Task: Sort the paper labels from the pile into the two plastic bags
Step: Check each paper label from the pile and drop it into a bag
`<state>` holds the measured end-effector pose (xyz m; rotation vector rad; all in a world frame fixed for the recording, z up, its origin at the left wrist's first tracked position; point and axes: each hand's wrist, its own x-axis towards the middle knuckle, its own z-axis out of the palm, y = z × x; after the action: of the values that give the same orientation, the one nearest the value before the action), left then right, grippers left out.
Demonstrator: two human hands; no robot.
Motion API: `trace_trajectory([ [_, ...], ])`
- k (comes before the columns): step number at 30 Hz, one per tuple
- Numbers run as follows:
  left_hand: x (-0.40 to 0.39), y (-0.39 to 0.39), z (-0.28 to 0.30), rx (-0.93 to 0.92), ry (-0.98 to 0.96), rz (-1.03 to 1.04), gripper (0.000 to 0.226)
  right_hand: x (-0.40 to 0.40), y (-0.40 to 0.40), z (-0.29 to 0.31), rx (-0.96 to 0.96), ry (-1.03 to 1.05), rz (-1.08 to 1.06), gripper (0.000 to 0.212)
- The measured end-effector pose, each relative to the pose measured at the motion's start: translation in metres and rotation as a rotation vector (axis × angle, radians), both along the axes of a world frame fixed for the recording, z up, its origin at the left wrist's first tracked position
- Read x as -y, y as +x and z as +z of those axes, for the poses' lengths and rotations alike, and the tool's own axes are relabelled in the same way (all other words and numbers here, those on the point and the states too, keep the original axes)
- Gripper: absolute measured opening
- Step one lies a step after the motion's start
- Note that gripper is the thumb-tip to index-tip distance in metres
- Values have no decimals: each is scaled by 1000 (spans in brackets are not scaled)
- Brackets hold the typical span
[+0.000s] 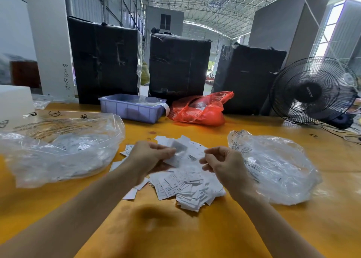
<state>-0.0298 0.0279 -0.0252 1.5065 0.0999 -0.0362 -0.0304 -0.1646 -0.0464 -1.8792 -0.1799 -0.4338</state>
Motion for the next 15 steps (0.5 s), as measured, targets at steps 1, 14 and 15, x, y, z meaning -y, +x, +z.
trace_trajectory([
  [1,-8,3,5,44,11,68,7,0,1,-4,98,-185,-60,11],
  [14,-174,48,9,341,1038,837,15,-10,19,-32,-103,-643,84,77],
  [15,-190,56,2,265,1076,846,13,-9,19,-31,-110,-617,94,77],
])
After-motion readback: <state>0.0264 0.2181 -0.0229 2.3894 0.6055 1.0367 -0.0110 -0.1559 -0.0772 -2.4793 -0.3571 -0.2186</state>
